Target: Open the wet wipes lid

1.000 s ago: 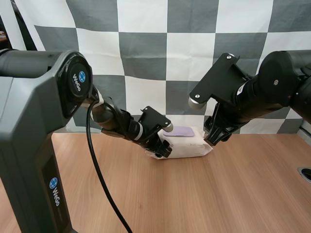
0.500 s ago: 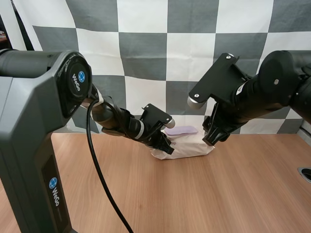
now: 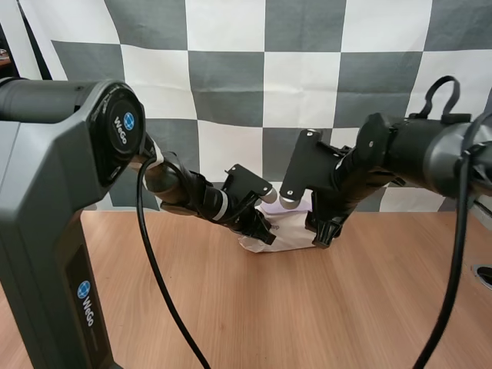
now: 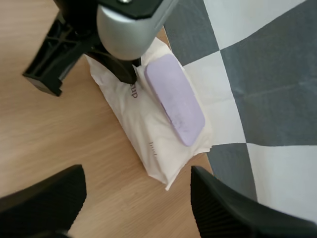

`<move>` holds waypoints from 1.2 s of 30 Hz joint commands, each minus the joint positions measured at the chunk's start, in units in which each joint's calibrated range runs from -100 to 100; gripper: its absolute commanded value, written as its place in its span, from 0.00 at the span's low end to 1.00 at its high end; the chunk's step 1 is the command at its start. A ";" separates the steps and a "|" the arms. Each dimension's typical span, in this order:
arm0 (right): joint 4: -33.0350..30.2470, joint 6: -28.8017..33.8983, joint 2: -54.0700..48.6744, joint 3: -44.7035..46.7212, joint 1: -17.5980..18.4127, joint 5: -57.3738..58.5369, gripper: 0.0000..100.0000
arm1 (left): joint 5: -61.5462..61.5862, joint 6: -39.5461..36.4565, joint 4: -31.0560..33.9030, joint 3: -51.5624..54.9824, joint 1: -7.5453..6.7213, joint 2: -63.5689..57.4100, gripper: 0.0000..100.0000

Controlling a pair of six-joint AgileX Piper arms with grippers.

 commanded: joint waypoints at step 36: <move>8.10 -9.01 19.67 -7.19 -0.02 -14.51 1.00 | 2.79 0.87 4.14 1.23 2.14 -0.21 0.00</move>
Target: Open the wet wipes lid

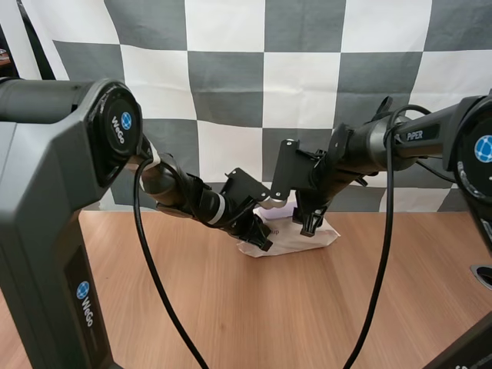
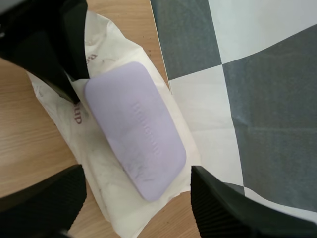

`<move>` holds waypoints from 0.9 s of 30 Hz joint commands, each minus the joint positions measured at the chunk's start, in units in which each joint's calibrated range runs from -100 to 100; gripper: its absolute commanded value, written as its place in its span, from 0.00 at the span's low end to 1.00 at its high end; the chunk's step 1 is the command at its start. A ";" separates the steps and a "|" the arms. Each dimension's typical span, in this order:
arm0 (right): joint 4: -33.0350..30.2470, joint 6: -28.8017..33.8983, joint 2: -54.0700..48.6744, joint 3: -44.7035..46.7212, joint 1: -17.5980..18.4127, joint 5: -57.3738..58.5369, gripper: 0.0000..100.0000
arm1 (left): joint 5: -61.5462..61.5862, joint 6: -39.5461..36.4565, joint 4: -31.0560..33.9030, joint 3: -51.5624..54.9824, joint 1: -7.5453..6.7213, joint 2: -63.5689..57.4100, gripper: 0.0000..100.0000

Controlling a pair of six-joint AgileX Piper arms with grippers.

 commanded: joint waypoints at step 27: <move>18.91 -13.65 2.59 0.02 -0.02 3.24 1.00 | 16.29 -3.56 6.38 0.06 5.32 -0.09 0.00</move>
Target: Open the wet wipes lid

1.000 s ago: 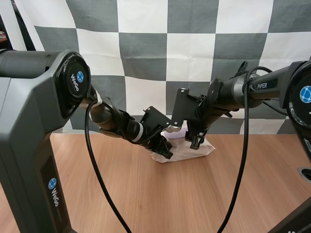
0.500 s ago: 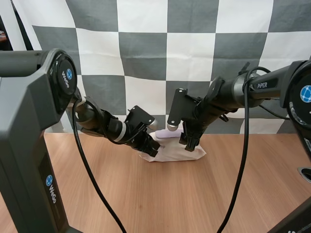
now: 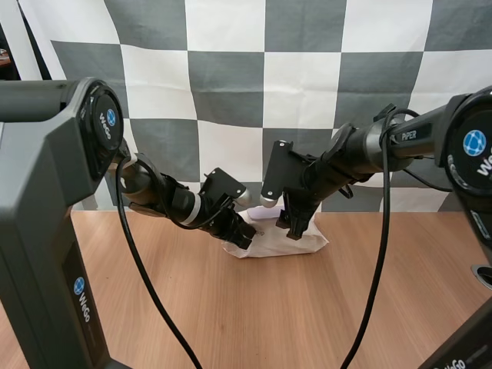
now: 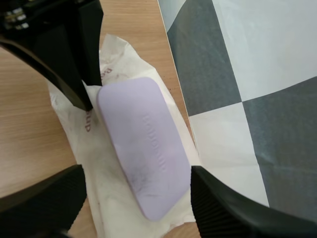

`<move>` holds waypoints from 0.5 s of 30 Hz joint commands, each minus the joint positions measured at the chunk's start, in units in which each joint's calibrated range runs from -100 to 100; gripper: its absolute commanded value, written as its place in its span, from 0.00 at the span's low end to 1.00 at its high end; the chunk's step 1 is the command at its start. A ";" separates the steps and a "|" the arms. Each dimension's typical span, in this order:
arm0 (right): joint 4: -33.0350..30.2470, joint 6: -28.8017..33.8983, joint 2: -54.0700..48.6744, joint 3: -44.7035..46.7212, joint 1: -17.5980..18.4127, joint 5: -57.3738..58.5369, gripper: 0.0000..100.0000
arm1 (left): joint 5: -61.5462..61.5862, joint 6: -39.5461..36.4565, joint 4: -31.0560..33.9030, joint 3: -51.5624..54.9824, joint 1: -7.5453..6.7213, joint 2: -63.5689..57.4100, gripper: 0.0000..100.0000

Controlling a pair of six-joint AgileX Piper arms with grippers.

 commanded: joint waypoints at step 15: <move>4.66 -1.13 4.25 0.02 -0.02 -5.39 1.00 | 2.29 -3.27 1.26 0.10 -0.02 -0.09 0.00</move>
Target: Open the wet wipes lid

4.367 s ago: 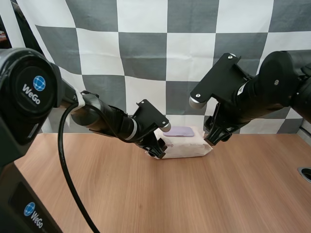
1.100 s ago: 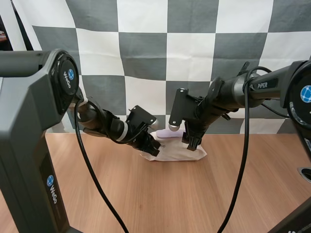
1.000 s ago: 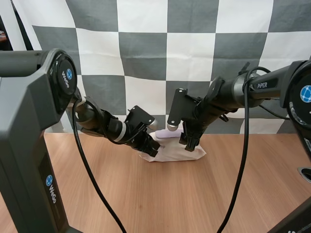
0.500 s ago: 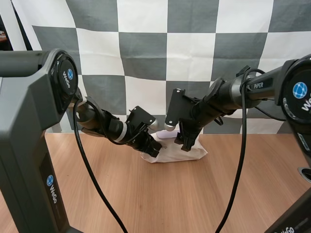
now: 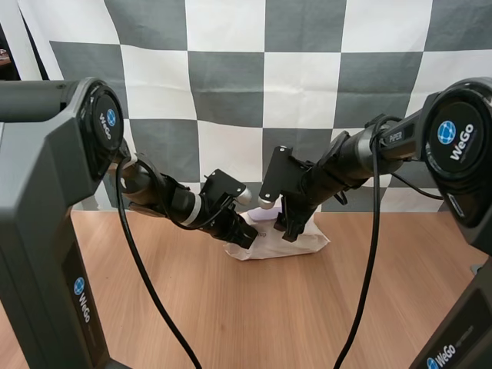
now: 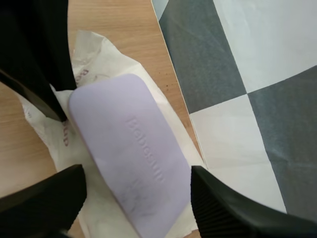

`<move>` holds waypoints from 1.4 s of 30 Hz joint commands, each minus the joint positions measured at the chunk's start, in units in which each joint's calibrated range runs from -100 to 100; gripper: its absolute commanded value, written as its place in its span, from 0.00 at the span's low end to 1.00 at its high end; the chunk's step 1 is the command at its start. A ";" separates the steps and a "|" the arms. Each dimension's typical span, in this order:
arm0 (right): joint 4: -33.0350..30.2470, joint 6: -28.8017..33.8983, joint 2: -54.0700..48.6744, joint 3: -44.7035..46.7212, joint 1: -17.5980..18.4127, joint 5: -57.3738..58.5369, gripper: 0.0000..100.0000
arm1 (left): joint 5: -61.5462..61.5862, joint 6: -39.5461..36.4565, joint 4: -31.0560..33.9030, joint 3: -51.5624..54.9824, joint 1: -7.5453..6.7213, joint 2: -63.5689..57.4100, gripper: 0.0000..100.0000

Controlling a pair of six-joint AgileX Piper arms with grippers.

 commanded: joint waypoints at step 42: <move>7.45 0.00 -0.14 0.02 -0.02 -2.80 0.00 | 0.82 -0.56 1.62 -0.01 -0.02 -0.09 0.00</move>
